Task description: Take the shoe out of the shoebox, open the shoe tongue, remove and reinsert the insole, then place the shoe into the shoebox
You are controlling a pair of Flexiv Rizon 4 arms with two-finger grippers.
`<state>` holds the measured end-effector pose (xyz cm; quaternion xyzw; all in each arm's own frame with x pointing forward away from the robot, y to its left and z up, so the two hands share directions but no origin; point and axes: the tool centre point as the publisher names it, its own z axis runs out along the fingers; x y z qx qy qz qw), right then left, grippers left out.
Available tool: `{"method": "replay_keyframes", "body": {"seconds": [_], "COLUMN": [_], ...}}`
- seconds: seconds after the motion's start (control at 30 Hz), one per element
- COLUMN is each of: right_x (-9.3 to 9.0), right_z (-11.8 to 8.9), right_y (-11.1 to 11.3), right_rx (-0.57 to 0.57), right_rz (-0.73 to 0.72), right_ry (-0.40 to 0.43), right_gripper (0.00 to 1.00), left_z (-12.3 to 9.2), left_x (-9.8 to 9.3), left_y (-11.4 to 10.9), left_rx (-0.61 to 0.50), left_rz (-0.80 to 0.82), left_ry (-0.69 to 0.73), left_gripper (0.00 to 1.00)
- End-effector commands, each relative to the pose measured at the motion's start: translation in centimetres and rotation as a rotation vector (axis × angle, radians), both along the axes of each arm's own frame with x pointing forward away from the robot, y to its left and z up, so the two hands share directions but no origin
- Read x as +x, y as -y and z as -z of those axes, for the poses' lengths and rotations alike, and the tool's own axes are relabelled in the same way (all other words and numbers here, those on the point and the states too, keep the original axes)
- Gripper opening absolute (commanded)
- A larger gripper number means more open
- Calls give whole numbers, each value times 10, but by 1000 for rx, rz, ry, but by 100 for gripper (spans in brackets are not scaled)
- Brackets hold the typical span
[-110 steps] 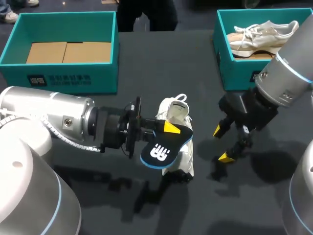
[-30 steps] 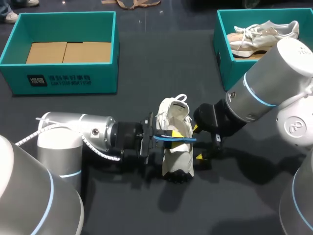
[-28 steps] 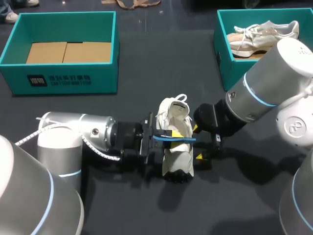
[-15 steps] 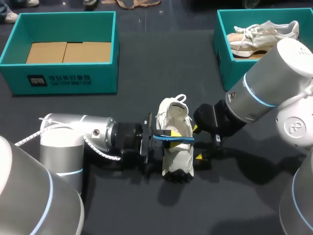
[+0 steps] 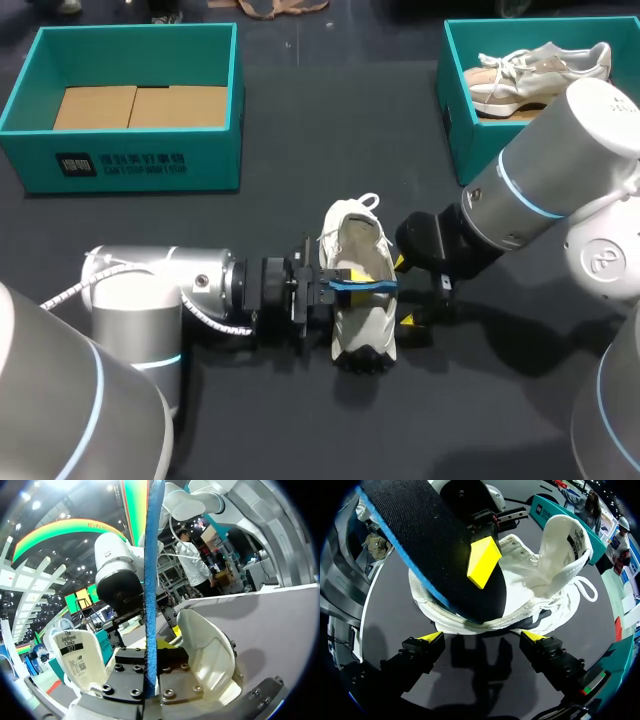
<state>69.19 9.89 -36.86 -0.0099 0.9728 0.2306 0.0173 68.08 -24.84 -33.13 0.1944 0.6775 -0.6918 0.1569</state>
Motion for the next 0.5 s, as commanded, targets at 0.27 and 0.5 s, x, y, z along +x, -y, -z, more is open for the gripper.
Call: {"method": "replay_keyframes", "body": {"seconds": [0.27, 0.5], "right_x": [0, 0], "right_z": [1, 1], "right_y": [0, 0], "right_rx": [2, 2], "right_rz": [-1, -1], "right_ry": [1, 1], "right_gripper": [100, 100], "left_z": [4, -9], "left_x": [1, -4], "left_y": [0, -2], "left_rx": [2, -23], "left_rz": [-33, -25], "left_ry": [-8, -7], "left_gripper": [0, 33]}}
